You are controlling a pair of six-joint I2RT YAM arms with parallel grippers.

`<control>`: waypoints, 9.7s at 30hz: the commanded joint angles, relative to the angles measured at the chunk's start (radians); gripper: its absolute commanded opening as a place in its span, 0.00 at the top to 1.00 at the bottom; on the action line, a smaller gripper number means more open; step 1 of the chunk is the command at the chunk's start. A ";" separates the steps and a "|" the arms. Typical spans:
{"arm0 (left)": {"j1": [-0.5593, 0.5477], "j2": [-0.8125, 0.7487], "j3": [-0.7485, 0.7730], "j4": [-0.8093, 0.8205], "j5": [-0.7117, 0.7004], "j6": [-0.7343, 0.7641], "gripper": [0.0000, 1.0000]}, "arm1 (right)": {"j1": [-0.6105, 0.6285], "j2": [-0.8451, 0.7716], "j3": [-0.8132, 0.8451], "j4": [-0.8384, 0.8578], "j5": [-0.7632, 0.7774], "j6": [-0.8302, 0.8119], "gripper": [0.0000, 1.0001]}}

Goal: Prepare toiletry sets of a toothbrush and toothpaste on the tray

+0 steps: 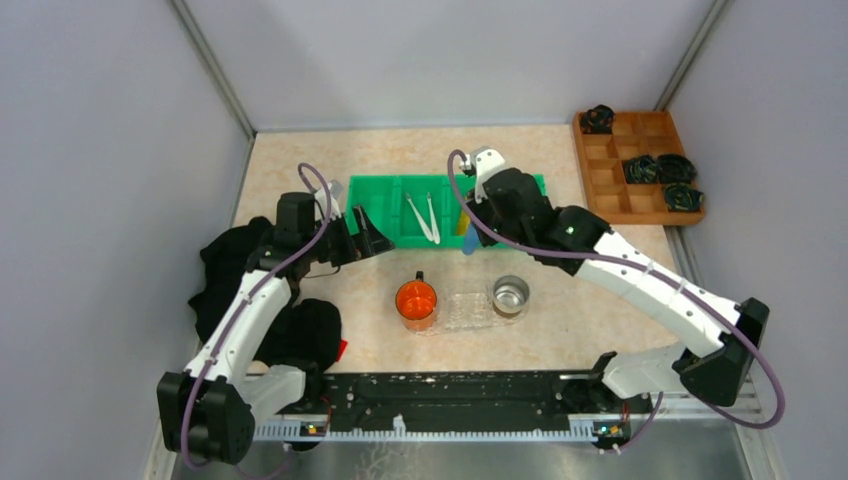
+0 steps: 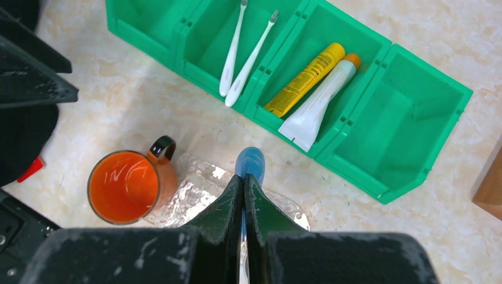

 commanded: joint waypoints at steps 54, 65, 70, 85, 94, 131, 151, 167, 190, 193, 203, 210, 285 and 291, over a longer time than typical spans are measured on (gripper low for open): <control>-0.004 -0.007 -0.042 0.038 0.011 0.003 0.01 | 0.303 -0.068 -0.027 -0.041 0.109 0.003 1.00; -0.004 0.001 -0.042 0.043 0.011 0.003 0.01 | 0.303 -0.040 -0.007 -0.026 0.140 -0.023 1.00; -0.004 0.003 -0.044 0.043 0.012 0.003 0.01 | 0.303 -0.031 -0.008 -0.016 0.155 -0.034 1.00; -0.004 0.012 -0.037 0.048 0.014 0.006 0.01 | 0.294 -0.033 0.011 -0.020 0.191 -0.061 1.00; -0.004 0.021 -0.024 0.044 0.015 0.010 0.01 | 0.290 -0.025 -0.002 -0.004 0.174 -0.058 1.00; -0.004 0.029 -0.047 0.059 0.014 0.009 0.01 | 0.238 -0.058 -0.274 0.213 0.072 0.025 1.00; -0.004 0.028 -0.047 0.056 0.012 0.007 0.01 | 0.230 -0.104 -0.336 0.278 0.070 0.037 1.00; -0.004 0.030 -0.045 0.057 0.011 0.009 0.01 | 0.230 -0.067 -0.337 0.290 0.059 0.044 1.00; -0.004 0.044 -0.012 0.042 0.006 0.024 0.01 | 0.223 -0.032 -0.312 0.255 0.071 0.050 0.79; -0.004 0.047 -0.006 0.041 0.006 0.027 0.01 | 0.223 -0.036 -0.302 0.245 0.074 0.049 0.73; -0.004 0.059 0.011 0.028 -0.005 0.042 0.01 | 0.188 -0.106 -0.217 0.217 0.096 0.037 0.60; -0.004 0.056 -0.010 0.041 -0.004 0.040 0.01 | -0.015 -0.093 -0.174 0.212 0.067 -0.033 0.60; -0.002 0.112 -0.003 0.067 -0.007 0.068 0.01 | -0.105 0.540 -0.168 0.571 0.411 -0.386 0.87; -0.003 0.116 0.013 0.056 -0.009 0.076 0.01 | -0.106 0.531 -0.176 0.627 0.461 -0.397 0.90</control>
